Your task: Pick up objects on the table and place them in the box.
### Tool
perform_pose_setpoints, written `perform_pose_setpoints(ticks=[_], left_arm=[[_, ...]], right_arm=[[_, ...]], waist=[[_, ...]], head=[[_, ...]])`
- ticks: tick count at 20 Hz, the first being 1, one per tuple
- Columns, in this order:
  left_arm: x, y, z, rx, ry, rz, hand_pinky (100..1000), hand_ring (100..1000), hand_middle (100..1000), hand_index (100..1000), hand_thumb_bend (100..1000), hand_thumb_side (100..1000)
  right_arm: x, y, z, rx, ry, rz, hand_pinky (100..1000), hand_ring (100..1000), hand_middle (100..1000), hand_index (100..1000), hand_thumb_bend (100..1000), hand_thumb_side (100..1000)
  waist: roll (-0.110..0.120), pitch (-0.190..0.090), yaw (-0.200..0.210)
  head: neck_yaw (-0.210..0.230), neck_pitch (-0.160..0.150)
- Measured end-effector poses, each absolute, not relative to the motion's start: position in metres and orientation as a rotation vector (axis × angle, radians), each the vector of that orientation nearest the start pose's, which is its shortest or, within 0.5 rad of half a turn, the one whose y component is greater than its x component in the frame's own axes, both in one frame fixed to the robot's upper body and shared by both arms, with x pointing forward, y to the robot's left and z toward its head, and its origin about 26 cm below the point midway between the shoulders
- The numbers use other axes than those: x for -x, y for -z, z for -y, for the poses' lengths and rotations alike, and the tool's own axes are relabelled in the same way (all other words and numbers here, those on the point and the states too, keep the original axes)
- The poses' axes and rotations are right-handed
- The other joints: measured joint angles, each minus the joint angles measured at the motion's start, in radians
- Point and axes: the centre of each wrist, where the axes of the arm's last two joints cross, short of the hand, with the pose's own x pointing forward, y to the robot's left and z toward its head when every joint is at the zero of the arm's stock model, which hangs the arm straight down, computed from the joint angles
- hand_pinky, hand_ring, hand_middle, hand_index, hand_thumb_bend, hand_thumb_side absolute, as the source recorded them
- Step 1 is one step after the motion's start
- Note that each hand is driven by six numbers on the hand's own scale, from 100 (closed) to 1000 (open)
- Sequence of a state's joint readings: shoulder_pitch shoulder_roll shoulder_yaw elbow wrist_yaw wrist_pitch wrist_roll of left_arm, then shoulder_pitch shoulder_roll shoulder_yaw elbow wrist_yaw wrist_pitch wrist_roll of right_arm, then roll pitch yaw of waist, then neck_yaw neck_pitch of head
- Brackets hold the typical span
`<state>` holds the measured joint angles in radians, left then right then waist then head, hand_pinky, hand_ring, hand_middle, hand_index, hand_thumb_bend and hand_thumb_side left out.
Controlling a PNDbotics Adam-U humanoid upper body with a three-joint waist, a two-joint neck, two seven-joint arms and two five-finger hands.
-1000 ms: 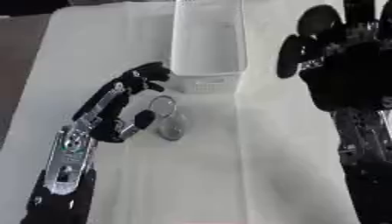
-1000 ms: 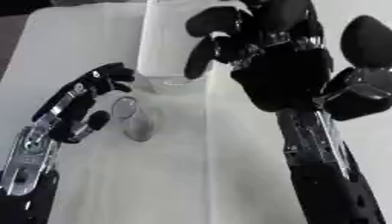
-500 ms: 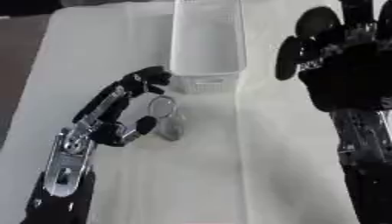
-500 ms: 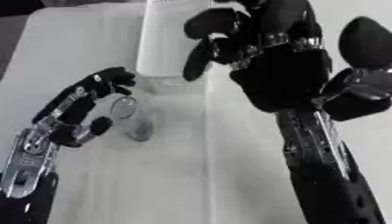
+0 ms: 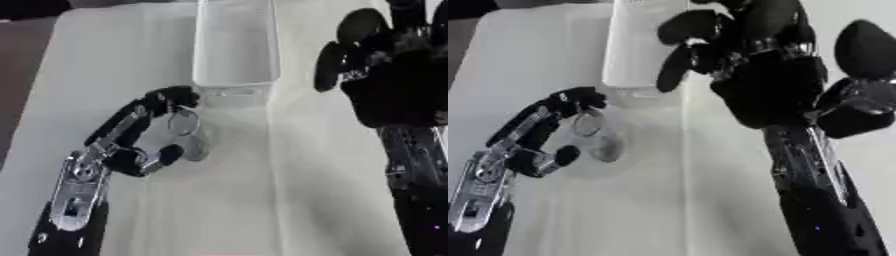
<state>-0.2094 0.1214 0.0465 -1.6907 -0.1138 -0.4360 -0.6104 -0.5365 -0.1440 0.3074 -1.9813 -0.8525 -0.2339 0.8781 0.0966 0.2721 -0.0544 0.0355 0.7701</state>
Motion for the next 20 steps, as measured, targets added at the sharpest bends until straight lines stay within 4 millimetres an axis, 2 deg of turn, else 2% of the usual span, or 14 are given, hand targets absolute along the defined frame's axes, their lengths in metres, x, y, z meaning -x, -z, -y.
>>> perform_pose_setpoints(ticks=[9,13,20], left_arm=[[-0.325,-0.064,-0.250,0.195,0.942,2.072,691,807,784,929,337,786],[-0.332,-0.055,-0.242,0.241,0.930,2.036,695,799,778,926,339,798],[-0.341,-0.052,-0.238,0.256,0.908,2.034,702,790,771,920,332,817]], right_arm=[[-0.298,-0.233,0.130,1.831,1.142,-2.394,718,860,886,812,100,883],[-0.298,-0.233,0.130,1.833,1.146,-2.391,718,860,885,812,100,883],[-0.298,-0.233,0.130,1.832,1.147,-2.390,718,861,885,812,100,884]], waist=[[0.000,0.000,-0.007],[0.000,0.002,-0.012],[0.000,0.006,-0.019]], head=[[0.000,0.000],[0.000,0.000],[0.000,0.000]])
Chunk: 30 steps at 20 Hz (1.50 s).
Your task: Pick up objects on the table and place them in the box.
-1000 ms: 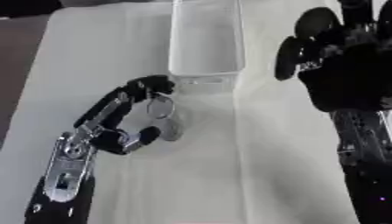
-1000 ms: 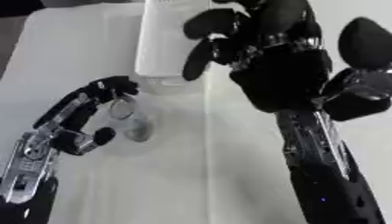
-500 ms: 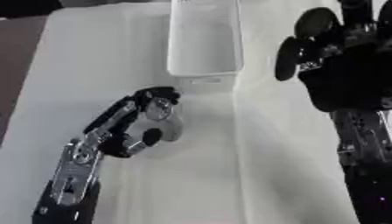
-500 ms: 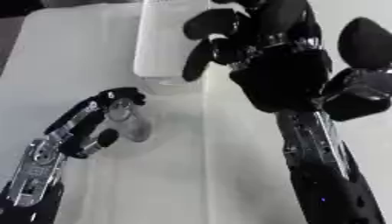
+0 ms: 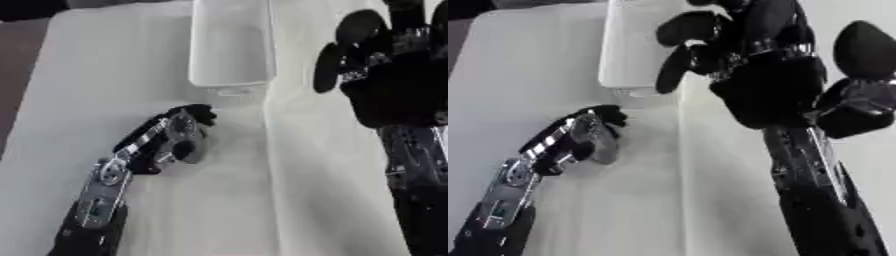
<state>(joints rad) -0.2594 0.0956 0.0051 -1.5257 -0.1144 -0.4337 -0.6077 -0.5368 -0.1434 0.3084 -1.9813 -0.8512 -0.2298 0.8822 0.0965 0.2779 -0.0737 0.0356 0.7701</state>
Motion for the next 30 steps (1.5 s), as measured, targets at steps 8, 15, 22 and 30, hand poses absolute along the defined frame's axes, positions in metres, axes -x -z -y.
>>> perform_pose_setpoints(ticks=[8,15,22,30], left_arm=[[-0.346,-0.054,-0.235,0.170,0.882,2.022,333,536,591,859,200,609],[-0.350,-0.059,-0.231,0.021,0.793,1.969,121,390,484,758,100,528],[-0.350,-0.060,-0.231,-0.092,0.703,1.945,100,100,100,171,100,839],[-0.349,-0.064,-0.228,0.062,0.601,1.961,100,100,100,146,113,1000]], right_arm=[[-0.297,-0.233,0.129,1.830,1.158,-2.388,720,862,866,812,100,883],[-0.297,-0.233,0.129,1.833,1.166,-2.383,719,862,858,811,100,882],[-0.297,-0.233,0.129,1.837,1.174,-2.378,720,863,853,810,100,882],[-0.297,-0.233,0.129,1.837,1.174,-2.379,720,864,848,810,100,882]], waist=[[0.004,0.001,-0.016],[0.013,0.000,-0.023],[0.017,-0.005,-0.024],[0.017,-0.005,-0.023]], head=[[0.000,0.000],[0.001,0.000],[0.001,0.000],[0.001,0.000]])
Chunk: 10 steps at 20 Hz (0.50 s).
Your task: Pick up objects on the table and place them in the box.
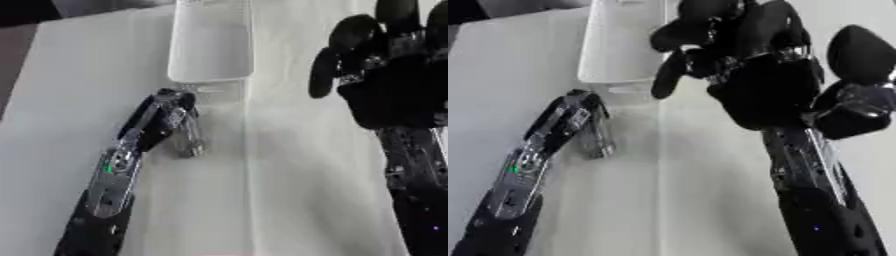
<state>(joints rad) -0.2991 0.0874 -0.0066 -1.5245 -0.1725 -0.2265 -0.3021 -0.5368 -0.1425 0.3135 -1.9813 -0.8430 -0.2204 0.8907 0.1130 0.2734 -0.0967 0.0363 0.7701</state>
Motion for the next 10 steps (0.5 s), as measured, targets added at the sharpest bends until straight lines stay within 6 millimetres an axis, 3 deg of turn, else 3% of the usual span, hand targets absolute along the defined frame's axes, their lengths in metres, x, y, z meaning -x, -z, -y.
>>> perform_pose_setpoints(ticks=[5,6,7,8,10], left_arm=[[-0.350,-0.079,-0.218,0.338,0.540,1.944,100,100,100,157,200,1000],[-0.351,-0.085,-0.214,0.423,0.526,1.931,100,100,100,164,294,1000],[-0.352,-0.091,-0.210,0.519,0.506,1.910,100,100,100,160,253,1000],[-0.352,-0.097,-0.207,0.613,0.483,1.886,100,100,100,167,337,966],[-0.354,-0.113,-0.203,0.803,0.443,1.840,100,100,100,168,336,909]], right_arm=[[-0.297,-0.233,0.129,1.833,1.178,-2.381,721,864,846,811,100,878],[-0.297,-0.233,0.129,1.832,1.178,-2.381,721,864,845,811,100,882],[-0.297,-0.233,0.129,1.831,1.179,-2.382,721,864,846,811,100,882],[-0.297,-0.233,0.129,1.830,1.181,-2.382,721,864,844,811,100,882],[-0.297,-0.232,0.129,1.830,1.181,-2.383,721,865,844,811,100,882]], waist=[[-0.001,0.003,-0.005],[-0.001,0.003,-0.006],[-0.001,0.003,-0.006],[-0.001,0.003,-0.006],[-0.001,0.002,-0.007]], head=[[0.000,0.000],[0.000,0.000],[0.000,0.000],[0.000,0.000],[0.000,0.000]])
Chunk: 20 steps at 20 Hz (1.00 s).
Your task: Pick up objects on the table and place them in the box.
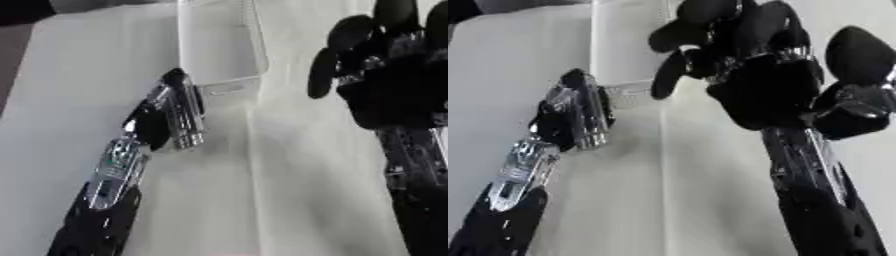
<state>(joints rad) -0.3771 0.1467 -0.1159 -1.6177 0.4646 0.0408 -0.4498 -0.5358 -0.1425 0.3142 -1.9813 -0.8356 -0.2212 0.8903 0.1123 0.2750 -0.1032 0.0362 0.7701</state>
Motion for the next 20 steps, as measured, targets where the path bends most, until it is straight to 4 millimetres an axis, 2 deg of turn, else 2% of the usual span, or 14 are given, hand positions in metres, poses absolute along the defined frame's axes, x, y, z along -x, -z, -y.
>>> perform_pose_setpoints(ticks=[4,8,12,15,16,20], left_arm=[[-0.355,-0.160,-0.200,1.120,0.390,1.786,100,100,100,167,309,837],[-0.354,-0.193,-0.200,1.259,0.373,1.772,100,100,100,167,305,807],[-0.354,-0.208,-0.200,1.321,0.345,1.737,100,100,100,165,306,784],[-0.356,-0.219,-0.199,1.341,0.321,1.748,100,100,100,171,252,752],[-0.358,-0.224,-0.199,1.334,0.314,1.773,100,100,100,194,195,731],[-0.370,-0.234,-0.209,1.214,0.363,1.959,100,100,100,282,114,714]], right_arm=[[-0.297,-0.230,0.130,1.838,1.177,-2.391,721,864,842,811,100,879],[-0.297,-0.227,0.130,1.849,1.178,-2.391,721,864,839,811,100,882],[-0.296,-0.227,0.129,1.860,1.175,-2.385,721,864,837,811,100,882],[-0.296,-0.225,0.129,1.873,1.168,-2.386,720,863,835,811,100,881],[-0.296,-0.225,0.129,1.876,1.167,-2.385,720,863,833,810,100,883],[-0.295,-0.225,0.127,1.890,1.159,-2.374,719,862,829,810,100,883]], waist=[[0.002,-0.015,0.000],[0.003,-0.022,0.000],[0.003,-0.030,-0.003],[0.003,-0.034,-0.005],[0.003,-0.036,-0.006],[0.004,-0.040,-0.014]], head=[[0.000,0.000],[0.000,0.000],[0.000,0.000],[0.000,0.000],[0.000,0.000],[-0.001,0.000]])
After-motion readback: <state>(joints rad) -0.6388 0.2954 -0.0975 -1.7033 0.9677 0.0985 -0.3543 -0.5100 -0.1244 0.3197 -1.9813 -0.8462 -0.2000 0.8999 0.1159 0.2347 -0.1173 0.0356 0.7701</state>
